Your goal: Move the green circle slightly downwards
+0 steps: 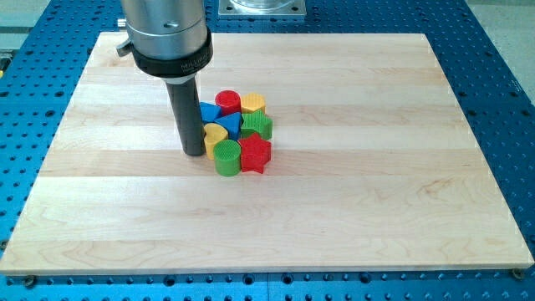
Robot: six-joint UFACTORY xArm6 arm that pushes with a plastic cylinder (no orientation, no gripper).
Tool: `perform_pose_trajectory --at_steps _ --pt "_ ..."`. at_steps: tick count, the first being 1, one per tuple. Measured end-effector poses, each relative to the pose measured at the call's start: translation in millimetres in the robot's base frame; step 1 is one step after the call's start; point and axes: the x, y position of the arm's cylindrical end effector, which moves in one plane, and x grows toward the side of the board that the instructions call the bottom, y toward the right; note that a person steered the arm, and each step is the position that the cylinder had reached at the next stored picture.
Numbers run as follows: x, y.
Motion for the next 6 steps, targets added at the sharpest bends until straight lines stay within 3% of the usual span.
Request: perform_pose_trajectory --at_steps 4,6 --pt "-8.8 -28.3" --pt "42.1 -5.1"
